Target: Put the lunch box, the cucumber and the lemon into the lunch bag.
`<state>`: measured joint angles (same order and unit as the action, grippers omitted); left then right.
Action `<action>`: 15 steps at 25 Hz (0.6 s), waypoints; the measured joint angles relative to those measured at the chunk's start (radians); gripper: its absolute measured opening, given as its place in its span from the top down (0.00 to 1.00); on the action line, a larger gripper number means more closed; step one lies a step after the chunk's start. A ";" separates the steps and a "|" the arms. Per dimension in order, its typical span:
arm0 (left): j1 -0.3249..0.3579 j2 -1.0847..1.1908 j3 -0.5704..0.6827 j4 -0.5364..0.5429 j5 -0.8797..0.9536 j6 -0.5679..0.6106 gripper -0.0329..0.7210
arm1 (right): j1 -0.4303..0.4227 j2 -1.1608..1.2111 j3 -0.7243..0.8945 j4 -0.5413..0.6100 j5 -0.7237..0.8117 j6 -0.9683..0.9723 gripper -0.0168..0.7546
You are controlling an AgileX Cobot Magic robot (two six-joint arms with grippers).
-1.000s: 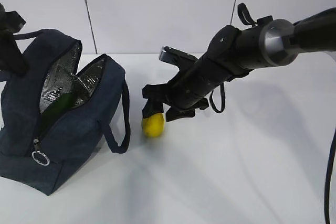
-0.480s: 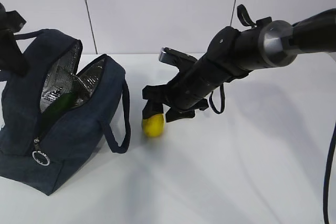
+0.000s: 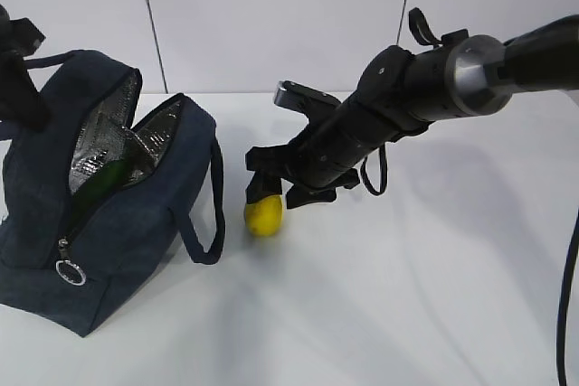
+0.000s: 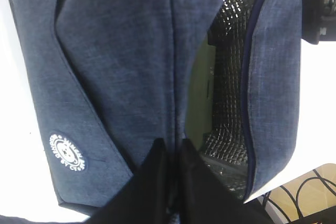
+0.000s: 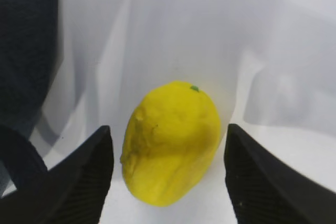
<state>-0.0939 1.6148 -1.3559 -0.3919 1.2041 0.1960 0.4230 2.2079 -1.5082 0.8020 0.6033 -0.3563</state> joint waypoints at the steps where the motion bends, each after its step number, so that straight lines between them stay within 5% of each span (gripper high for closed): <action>1: 0.000 0.000 0.000 0.000 0.000 0.000 0.95 | 0.000 0.000 0.000 0.000 0.000 -0.002 0.35; 15: 0.000 0.000 0.000 0.000 0.000 0.000 0.95 | 0.000 0.002 0.000 0.008 -0.002 -0.018 0.35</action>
<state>-0.0939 1.6148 -1.3559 -0.3919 1.2036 0.1960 0.4230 2.2094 -1.5082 0.8103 0.6015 -0.3747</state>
